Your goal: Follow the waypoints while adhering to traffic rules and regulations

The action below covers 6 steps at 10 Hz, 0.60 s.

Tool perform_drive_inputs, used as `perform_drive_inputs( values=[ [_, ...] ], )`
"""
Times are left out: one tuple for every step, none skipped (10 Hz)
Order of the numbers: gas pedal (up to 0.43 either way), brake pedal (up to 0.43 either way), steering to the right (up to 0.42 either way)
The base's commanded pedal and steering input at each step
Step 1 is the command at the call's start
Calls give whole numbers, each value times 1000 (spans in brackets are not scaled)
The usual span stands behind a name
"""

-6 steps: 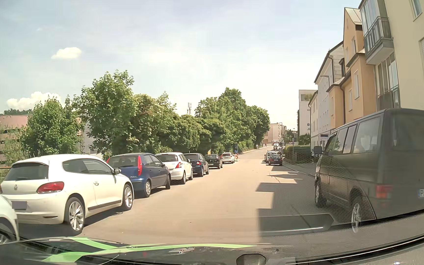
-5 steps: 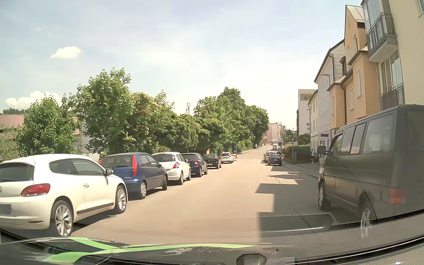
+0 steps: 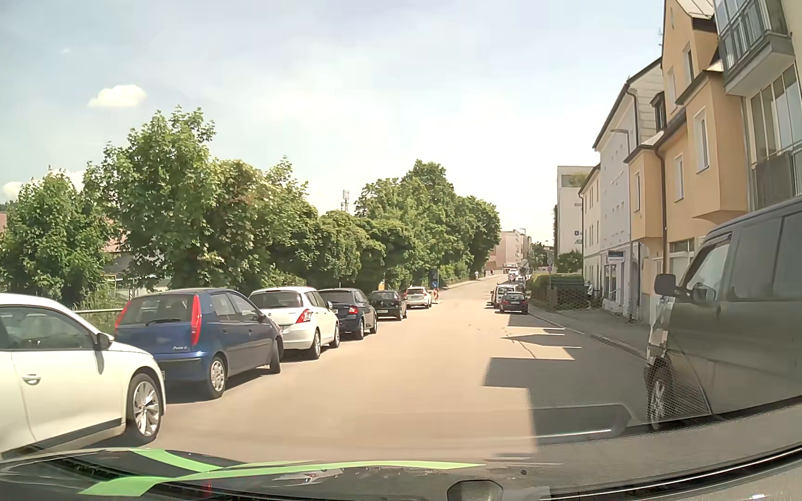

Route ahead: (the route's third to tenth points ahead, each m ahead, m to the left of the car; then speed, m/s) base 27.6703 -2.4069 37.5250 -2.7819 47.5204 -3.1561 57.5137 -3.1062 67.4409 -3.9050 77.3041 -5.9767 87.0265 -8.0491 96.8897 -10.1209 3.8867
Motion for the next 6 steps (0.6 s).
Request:
perform_drive_inputs(
  values=[
    [0, 0, 43],
    [0, 0, 44],
    [0, 0, 43],
    [0, 6, 43],
    [0, 30, 44],
    [0, 43, 45]
  ],
)
